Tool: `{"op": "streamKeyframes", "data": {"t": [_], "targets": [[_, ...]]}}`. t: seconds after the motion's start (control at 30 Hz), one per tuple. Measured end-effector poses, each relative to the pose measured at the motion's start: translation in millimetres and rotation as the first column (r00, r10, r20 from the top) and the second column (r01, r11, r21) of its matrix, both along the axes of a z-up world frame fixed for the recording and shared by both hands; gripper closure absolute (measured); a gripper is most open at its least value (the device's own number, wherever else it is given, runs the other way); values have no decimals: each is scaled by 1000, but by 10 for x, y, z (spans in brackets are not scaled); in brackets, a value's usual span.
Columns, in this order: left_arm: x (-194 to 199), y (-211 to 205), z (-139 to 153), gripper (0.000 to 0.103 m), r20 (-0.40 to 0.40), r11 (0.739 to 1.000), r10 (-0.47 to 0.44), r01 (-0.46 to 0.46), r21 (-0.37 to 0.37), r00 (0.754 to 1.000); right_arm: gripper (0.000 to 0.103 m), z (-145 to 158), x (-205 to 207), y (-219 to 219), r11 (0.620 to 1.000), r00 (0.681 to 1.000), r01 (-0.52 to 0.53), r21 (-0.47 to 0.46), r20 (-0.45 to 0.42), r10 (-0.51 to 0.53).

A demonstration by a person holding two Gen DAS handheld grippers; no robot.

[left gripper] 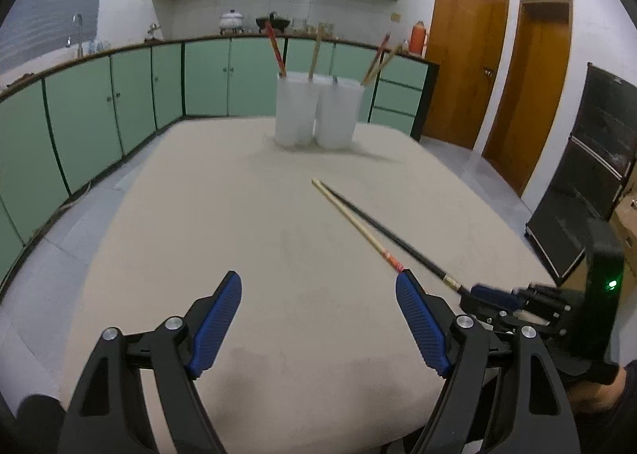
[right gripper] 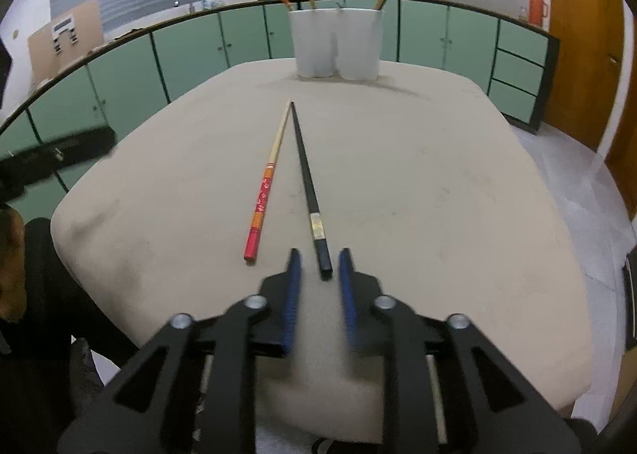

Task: Organize utensils
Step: 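Return to the table and grasp a black chopstick with the right tool, then grasp the red-patterned chopstick with the left tool while the right tool lifts the black chopstick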

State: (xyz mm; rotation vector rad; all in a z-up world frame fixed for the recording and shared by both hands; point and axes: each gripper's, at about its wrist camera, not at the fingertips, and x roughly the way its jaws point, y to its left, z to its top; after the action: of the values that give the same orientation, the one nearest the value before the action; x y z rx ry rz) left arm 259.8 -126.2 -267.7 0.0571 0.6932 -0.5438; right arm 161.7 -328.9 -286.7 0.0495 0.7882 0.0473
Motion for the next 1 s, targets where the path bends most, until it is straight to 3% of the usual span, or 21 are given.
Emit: {"op": "streamKeyframes", "data": {"t": [0.1, 0.13, 0.17, 0.3, 0.53, 0.8, 0.9, 0.97, 1.0], "targets": [[23, -26, -51, 26, -11, 1000, 6, -6, 7, 1000, 82, -18, 32, -6, 1000, 1000, -13, -17, 3, 13], [23, -38, -53, 26, -11, 1000, 6, -5, 8, 1000, 91, -11, 37, -32, 999, 1000, 25, -47, 10, -25], [22, -66, -57, 26, -12, 1000, 3, -3, 6, 1000, 93, -10, 50, -77, 996, 998, 67, -66, 13, -66], [34, -237, -99, 26, -23, 1000, -24, 24, -2, 999, 94, -23, 1, -392, 981, 981, 196, -10, 1, -196], [28, -781, -294, 28, -59, 997, -82, 83, 10, 995, 95, -15, -155, -567, 978, 979, 206, 22, -2, -206], [46, -1143, -470, 33, -76, 996, -81, 84, 43, 994, 95, -17, -109, -601, 981, 981, 192, 39, -3, -192], [28, -1122, -472, 53, -52, 995, -63, 67, 69, 997, 95, -14, -105, -569, 983, 984, 179, 32, 1, -179], [40, -1067, -478, 84, -37, 996, -49, 51, 74, 998, 96, -12, -87, -520, 986, 986, 164, 22, 4, -164], [51, -1040, -479, 91, -35, 996, -42, 45, 71, 998, 97, -14, -81, -507, 987, 987, 159, 19, 6, -159]]}}
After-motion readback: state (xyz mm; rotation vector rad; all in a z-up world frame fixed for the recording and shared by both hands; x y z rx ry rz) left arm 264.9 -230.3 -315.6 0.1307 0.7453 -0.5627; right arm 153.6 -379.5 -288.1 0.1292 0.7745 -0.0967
